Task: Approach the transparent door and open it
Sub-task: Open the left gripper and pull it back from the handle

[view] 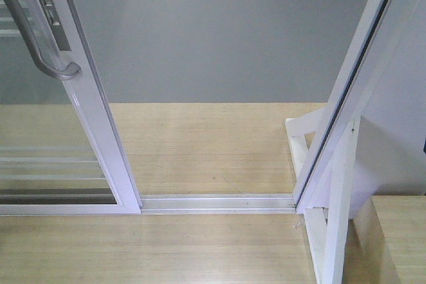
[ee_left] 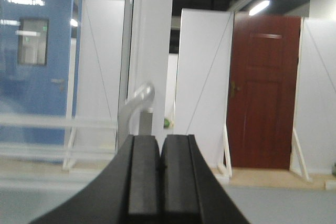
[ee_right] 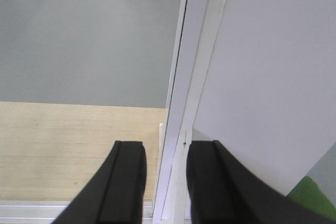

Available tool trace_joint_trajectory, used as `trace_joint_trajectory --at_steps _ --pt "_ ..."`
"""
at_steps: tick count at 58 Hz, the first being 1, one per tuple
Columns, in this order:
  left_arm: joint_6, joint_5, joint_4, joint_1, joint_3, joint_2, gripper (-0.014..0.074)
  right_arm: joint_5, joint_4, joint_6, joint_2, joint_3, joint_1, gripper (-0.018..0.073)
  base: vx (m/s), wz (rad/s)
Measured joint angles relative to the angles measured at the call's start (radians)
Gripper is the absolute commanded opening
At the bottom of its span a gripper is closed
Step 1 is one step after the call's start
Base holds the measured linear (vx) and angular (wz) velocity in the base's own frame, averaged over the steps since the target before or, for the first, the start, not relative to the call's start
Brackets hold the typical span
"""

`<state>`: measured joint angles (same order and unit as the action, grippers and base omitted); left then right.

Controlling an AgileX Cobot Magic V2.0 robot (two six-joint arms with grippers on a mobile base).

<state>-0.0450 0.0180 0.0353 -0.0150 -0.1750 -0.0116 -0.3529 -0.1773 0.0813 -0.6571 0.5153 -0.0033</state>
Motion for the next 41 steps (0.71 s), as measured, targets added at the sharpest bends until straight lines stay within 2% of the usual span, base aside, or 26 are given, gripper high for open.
trace_joint_trajectory --at_steps 18,31,41 --pt "0.0 -0.018 0.0 -0.002 0.202 0.0 -0.0007 0.0 0.0 0.0 0.0 0.0 0.0 0.0302 0.0 0.0" --pt "0.0 -0.186 0.0 -0.002 0.202 0.0 -0.0006 0.0 0.0 0.0 0.0 0.0 0.0 0.0302 0.0 0.0" --pt "0.0 -0.261 0.0 -0.002 0.202 0.0 -0.0006 0.0 0.0 0.0 0.0 0.0 0.0 0.0302 0.0 0.0"
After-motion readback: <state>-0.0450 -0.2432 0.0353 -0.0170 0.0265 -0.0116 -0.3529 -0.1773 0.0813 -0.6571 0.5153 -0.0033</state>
